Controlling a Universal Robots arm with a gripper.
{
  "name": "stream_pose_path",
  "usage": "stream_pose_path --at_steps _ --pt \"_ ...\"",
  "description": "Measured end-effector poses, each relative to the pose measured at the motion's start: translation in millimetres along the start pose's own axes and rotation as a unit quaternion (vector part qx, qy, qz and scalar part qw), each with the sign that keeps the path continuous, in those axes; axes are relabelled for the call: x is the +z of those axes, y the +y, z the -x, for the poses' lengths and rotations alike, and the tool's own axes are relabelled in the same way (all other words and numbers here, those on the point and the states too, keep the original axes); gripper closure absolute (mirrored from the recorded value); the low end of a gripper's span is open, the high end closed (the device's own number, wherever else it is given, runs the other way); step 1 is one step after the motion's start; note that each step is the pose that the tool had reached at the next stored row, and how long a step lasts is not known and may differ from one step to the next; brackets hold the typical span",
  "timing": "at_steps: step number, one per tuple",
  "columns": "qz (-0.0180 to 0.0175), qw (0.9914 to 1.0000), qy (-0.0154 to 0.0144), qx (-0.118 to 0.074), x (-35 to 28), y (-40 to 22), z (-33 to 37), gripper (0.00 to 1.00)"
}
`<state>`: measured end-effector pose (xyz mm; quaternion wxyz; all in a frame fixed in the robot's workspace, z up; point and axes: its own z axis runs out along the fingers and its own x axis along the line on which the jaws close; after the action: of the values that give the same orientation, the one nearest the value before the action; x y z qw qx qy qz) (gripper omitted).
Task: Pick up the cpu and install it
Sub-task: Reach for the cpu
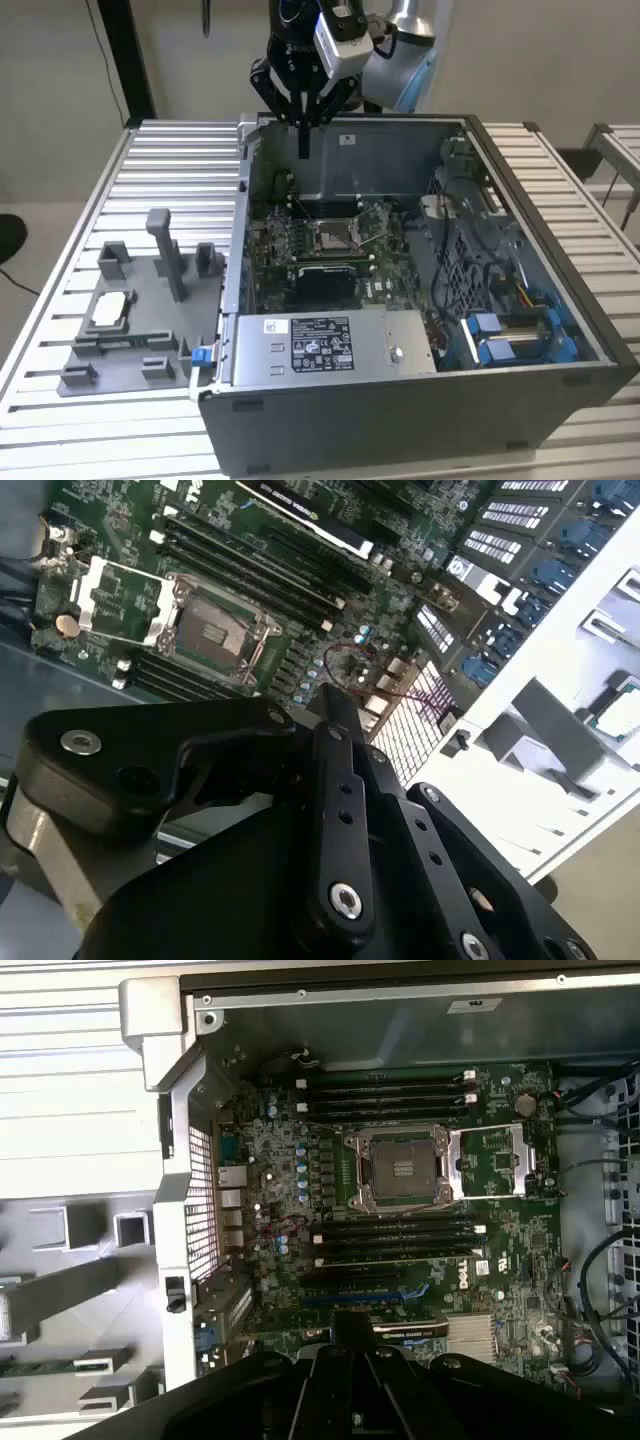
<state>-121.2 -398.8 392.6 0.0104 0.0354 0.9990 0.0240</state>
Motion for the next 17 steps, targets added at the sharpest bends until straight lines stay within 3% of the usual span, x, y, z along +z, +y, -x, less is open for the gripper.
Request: stream_pose_path --at_steps 10,17 --pt "0.0000 1.00000 0.0000 0.000 0.0 0.0 -0.1 1.00" --pt "0.0000 1.00000 0.0000 0.000 -0.1 -0.4 -5.8 1.00"
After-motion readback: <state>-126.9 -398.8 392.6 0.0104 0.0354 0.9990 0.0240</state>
